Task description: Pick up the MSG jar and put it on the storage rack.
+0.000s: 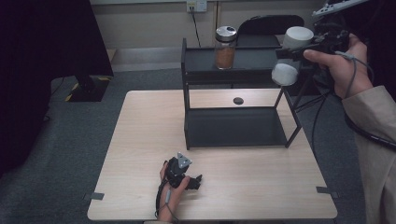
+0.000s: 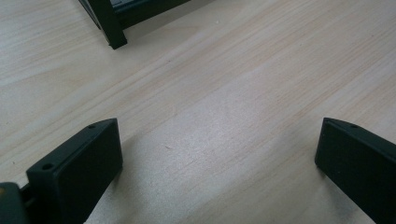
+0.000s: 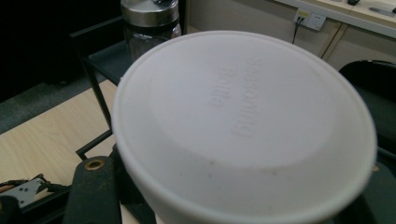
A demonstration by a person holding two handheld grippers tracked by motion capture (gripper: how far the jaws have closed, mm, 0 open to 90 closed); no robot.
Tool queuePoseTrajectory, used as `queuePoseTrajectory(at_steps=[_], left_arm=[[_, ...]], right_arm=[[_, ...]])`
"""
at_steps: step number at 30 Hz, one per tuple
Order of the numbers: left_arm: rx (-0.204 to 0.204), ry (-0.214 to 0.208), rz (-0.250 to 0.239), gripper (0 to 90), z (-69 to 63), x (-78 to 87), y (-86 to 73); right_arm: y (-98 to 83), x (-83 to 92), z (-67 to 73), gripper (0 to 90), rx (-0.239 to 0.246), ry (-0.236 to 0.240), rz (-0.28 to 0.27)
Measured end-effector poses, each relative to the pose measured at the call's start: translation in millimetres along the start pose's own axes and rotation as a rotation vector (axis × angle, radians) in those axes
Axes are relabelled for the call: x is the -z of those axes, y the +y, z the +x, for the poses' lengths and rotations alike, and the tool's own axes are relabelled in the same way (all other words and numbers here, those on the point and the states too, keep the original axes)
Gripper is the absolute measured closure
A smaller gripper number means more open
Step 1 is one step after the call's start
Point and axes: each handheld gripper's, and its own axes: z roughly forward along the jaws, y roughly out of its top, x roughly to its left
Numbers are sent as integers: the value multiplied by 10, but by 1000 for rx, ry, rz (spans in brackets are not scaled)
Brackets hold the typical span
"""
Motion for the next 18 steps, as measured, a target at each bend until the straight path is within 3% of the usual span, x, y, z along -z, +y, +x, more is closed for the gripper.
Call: queuePoseTrajectory(at_steps=[6, 18], left_arm=[[3, -1, -1, 0, -1, -1, -2], [3, 0, -1, 0, -2, -1, -2]], right_arm=[[127, -50, -24, 339, -7, -33, -2], [264, -328, -47, 338, -34, -103, -9]])
